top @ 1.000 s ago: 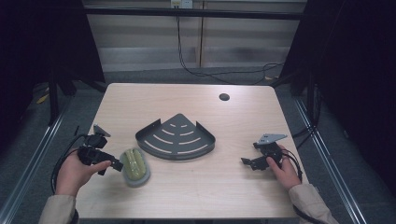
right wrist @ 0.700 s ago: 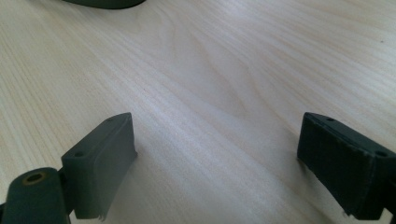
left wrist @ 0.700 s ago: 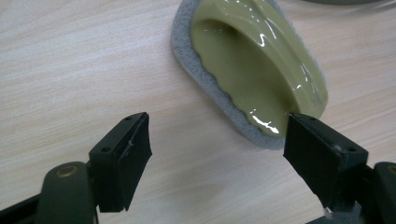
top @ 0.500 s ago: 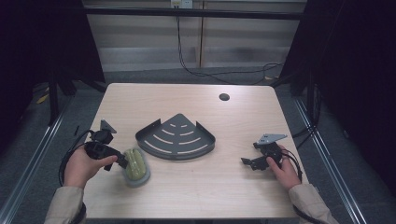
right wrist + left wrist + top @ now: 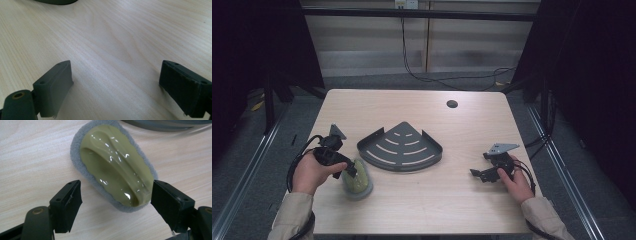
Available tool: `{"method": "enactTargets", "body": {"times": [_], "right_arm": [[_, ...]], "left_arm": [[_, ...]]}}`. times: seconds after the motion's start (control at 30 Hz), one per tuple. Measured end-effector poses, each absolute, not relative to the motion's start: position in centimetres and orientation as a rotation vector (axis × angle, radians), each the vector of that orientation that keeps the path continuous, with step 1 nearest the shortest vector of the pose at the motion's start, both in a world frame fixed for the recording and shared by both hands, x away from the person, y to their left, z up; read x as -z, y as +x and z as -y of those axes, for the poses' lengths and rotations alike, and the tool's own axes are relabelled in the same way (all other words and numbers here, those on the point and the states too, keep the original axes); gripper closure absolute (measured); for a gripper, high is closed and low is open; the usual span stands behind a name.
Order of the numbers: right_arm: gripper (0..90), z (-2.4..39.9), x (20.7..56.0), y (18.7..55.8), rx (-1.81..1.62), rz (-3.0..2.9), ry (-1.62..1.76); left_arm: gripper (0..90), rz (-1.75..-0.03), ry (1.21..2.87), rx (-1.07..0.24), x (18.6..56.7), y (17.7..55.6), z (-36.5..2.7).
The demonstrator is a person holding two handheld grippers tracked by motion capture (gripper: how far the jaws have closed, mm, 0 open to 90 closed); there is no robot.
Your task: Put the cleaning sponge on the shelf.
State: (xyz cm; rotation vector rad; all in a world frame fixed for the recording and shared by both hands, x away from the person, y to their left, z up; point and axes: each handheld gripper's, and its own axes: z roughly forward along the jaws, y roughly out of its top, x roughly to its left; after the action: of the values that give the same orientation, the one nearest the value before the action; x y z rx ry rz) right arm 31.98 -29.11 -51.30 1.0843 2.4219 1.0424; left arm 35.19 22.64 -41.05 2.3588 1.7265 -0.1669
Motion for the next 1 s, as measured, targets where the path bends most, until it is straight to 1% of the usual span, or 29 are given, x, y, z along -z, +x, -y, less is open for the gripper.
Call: {"method": "enactTargets", "body": {"times": [0.33, 0.37, 0.57, 0.67, 0.7, 0.77, 0.97, 1.0], "right_arm": [[10.9, 29.1, 51.3, 32.0, -1.042, -2.422, 1.086], [10.9, 29.1, 51.3, 32.0, -1.044, -2.422, 1.083], [10.9, 29.1, 51.3, 32.0, -1.044, -2.422, 1.082], [10.9, 29.1, 51.3, 32.0, -1.043, -2.422, 1.086], [10.9, 29.1, 51.3, 32.0, -1.043, -2.422, 1.086], [10.9, 29.1, 51.3, 32.0, -1.044, -2.422, 1.084], [10.9, 29.1, 51.3, 32.0, -1.044, -2.422, 1.086], [10.9, 29.1, 51.3, 32.0, -1.044, -2.422, 1.086]], "left_arm": [[25.0, -1.758, 2.347, 0.143, 41.3, 35.6, -21.9], [25.1, -1.757, 2.344, 0.156, 41.4, 35.6, -21.8], [26.6, -1.783, 2.332, 0.167, 42.0, 35.8, -21.3], [29.1, -1.793, 2.333, 0.164, 42.4, 35.9, -21.2], [31.7, -1.8, 2.321, 0.162, 42.5, 35.9, -21.2], [33.1, -1.794, 2.32, 0.158, 42.6, 35.8, -21.1], [56.2, -1.809, 2.328, 0.193, 42.4, 35.7, -21.2], [57.4, -1.815, 2.329, 0.199, 42.4, 35.6, -21.2]]}}
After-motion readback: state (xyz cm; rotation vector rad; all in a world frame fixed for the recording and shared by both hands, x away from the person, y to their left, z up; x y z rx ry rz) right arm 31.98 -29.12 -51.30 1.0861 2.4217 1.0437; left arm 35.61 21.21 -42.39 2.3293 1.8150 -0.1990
